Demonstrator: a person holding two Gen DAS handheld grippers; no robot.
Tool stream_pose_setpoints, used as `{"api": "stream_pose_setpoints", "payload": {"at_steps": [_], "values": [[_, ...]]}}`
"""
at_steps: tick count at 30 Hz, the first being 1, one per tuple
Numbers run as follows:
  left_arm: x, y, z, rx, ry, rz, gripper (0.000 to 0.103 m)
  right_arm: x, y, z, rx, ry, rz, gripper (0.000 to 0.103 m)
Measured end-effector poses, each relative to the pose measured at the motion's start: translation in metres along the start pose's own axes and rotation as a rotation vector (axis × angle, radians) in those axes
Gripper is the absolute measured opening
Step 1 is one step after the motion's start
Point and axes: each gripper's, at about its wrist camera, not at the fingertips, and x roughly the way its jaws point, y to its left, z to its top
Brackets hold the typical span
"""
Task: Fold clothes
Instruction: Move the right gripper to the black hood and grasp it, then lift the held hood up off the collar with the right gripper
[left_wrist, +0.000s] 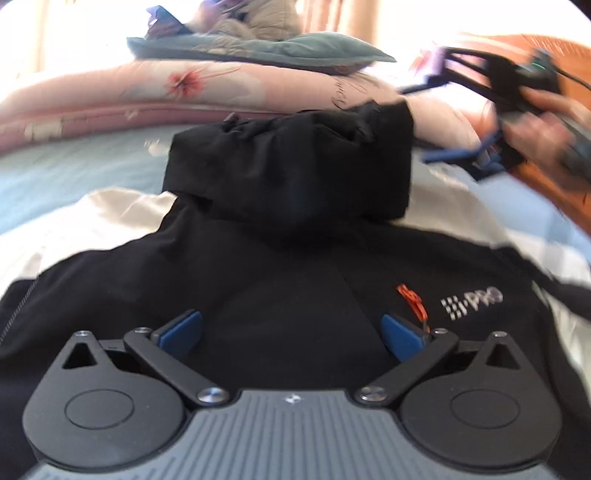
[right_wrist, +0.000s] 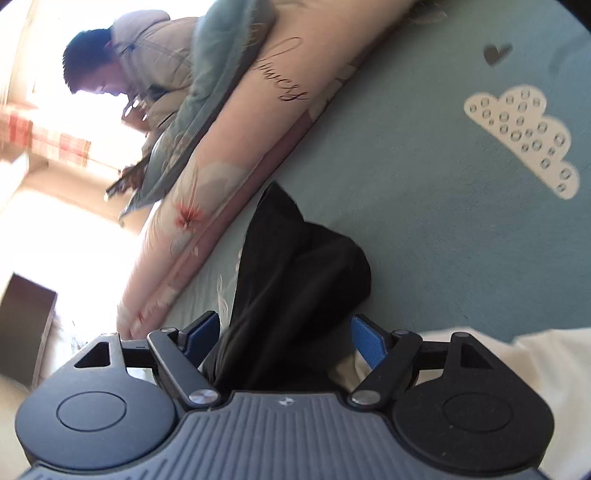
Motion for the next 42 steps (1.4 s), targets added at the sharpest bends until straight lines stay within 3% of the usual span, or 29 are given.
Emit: {"api": "stream_pose_setpoints", "payload": {"at_steps": [3,6,7,9,10,11,13,16,19,22,24,26,29,33,35,38,42], "values": [[-0.009,0.009,-0.002,-0.010,-0.001,-0.050,0.102,0.028,-0.025,0.013,0.136,-0.026,0.025,0.083],[-0.016,0.009,0.002,0.019,0.024,-0.034,0.102,0.056,-0.048,0.018,0.251,-0.022,0.052,0.083],[-0.018,0.007,0.003,0.036,0.025,-0.028,0.102,0.063,-0.049,0.018,0.254,-0.027,0.050,0.078],[-0.021,0.005,0.005,0.040,0.034,-0.039,0.102,0.072,-0.039,0.017,0.190,-0.033,0.040,0.060],[-0.024,0.006,0.006,0.037,0.039,-0.061,0.102,0.074,-0.032,0.016,0.146,-0.033,0.039,0.043],[-0.027,0.007,0.008,0.026,0.031,-0.081,0.102,0.074,-0.021,0.015,0.084,-0.035,0.040,0.019],[-0.033,0.012,0.009,-0.002,-0.004,-0.109,0.102,0.070,0.005,0.010,-0.061,-0.042,0.042,0.017],[-0.039,0.021,0.012,-0.057,-0.029,-0.083,0.102,0.053,0.049,-0.006,-0.287,-0.017,0.107,0.013],[-0.043,0.032,0.017,-0.111,-0.003,-0.143,0.102,0.033,0.088,-0.036,-0.559,0.041,0.143,0.013],[-0.056,0.034,0.021,-0.072,0.000,-0.207,0.102,0.013,0.117,-0.079,-0.867,0.125,0.166,0.013],[-0.068,0.031,0.024,-0.040,-0.029,-0.248,0.102,0.001,0.126,-0.116,-1.075,0.228,0.159,0.013],[-0.080,0.029,0.026,0.004,-0.065,-0.265,0.102,-0.008,0.127,-0.155,-1.258,0.344,0.110,0.014],[-0.090,0.027,0.027,0.066,-0.087,-0.275,0.102,-0.022,0.115,-0.201,-1.424,0.498,0.016,0.014],[-0.085,0.024,0.029,0.076,-0.067,-0.268,0.102,-0.044,0.091,-0.237,-1.483,0.610,-0.111,0.022],[-0.084,0.020,0.029,0.090,-0.056,-0.270,0.102,-0.056,0.086,-0.242,-1.461,0.613,-0.148,0.034],[-0.088,0.014,0.029,0.119,-0.048,-0.271,0.102,-0.083,0.087,-0.244,-1.439,0.568,-0.188,0.055],[-0.088,0.014,0.028,0.118,-0.051,-0.278,0.102,-0.107,0.105,-0.222,-1.339,0.445,-0.187,0.068]]}}
